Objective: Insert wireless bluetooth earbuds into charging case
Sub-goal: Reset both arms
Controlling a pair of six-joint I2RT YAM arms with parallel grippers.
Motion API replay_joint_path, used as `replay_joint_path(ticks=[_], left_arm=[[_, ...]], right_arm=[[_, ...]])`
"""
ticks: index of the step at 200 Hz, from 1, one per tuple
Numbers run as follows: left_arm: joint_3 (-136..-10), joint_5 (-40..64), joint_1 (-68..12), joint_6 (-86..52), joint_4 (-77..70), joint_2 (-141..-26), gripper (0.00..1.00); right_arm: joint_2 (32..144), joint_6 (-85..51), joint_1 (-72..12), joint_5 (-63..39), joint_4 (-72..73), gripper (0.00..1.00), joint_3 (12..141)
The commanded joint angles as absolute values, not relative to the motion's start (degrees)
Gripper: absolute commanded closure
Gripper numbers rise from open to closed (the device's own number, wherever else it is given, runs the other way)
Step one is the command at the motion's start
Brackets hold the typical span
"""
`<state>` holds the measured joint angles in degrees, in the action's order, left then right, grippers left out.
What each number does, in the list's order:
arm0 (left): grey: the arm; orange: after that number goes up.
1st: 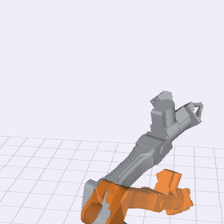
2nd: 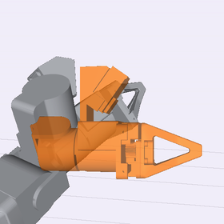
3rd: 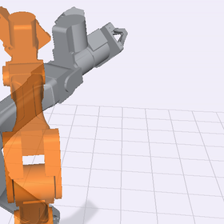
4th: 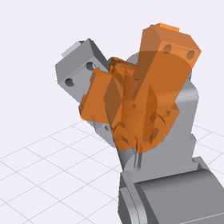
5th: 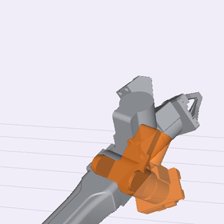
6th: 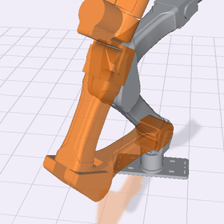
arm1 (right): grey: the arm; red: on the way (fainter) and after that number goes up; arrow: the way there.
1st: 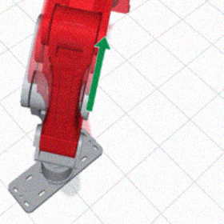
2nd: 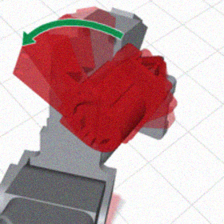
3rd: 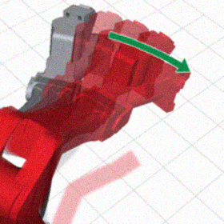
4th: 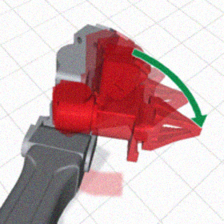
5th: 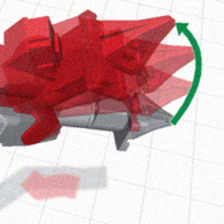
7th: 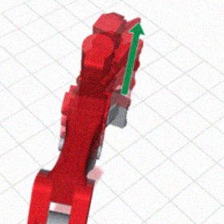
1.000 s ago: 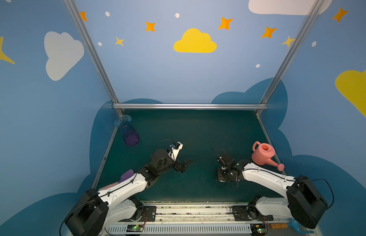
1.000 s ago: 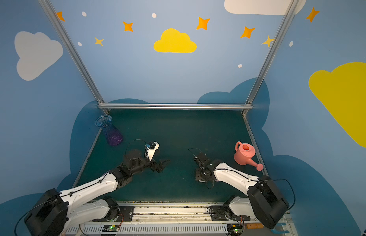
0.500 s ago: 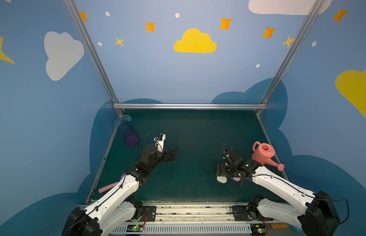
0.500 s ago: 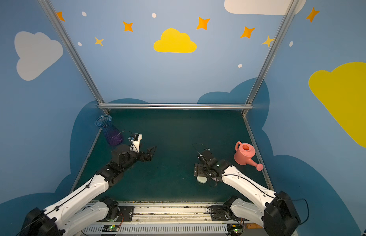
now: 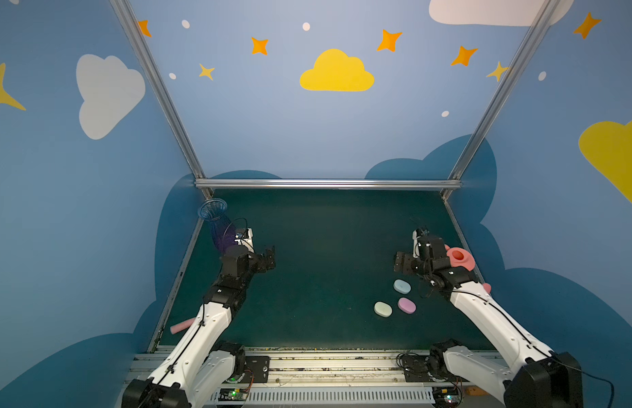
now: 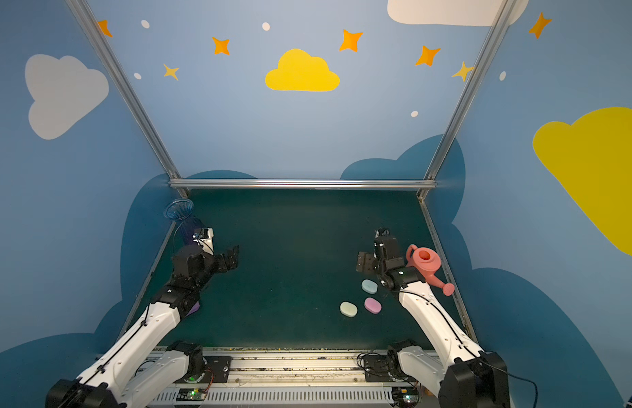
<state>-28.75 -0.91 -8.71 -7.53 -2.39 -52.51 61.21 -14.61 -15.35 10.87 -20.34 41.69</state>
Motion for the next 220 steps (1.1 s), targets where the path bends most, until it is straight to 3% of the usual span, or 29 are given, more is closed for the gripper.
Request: replay_joint_path(ticks=[1,62,111,176,220], left_arm=[[-27.4,-0.7,-5.8,-7.1,-6.5,-53.3,0.0],[-26.4,2.5,1.8,-3.8,-15.3,-59.8,0.0],[-24.6,6.4,3.3,-2.7,-26.6,-68.1,0.0],[-23.9,8.7,4.9,-2.4,-36.4,-79.0,0.0],[-23.7,8.5,5.0,-2.5,-40.2,-83.4,0.0]], right_arm=[[64.2,-9.4,-10.6,8.5,-9.0,0.03,39.7],[76.0,-2.7,-5.3,6.8,14.0,0.03,33.1],[81.9,-0.7,-2.7,2.8,32.5,0.03,28.1],[87.2,0.5,-2.5,-0.7,47.7,0.03,22.5],[86.5,1.1,-2.6,-0.5,44.7,0.03,23.5]])
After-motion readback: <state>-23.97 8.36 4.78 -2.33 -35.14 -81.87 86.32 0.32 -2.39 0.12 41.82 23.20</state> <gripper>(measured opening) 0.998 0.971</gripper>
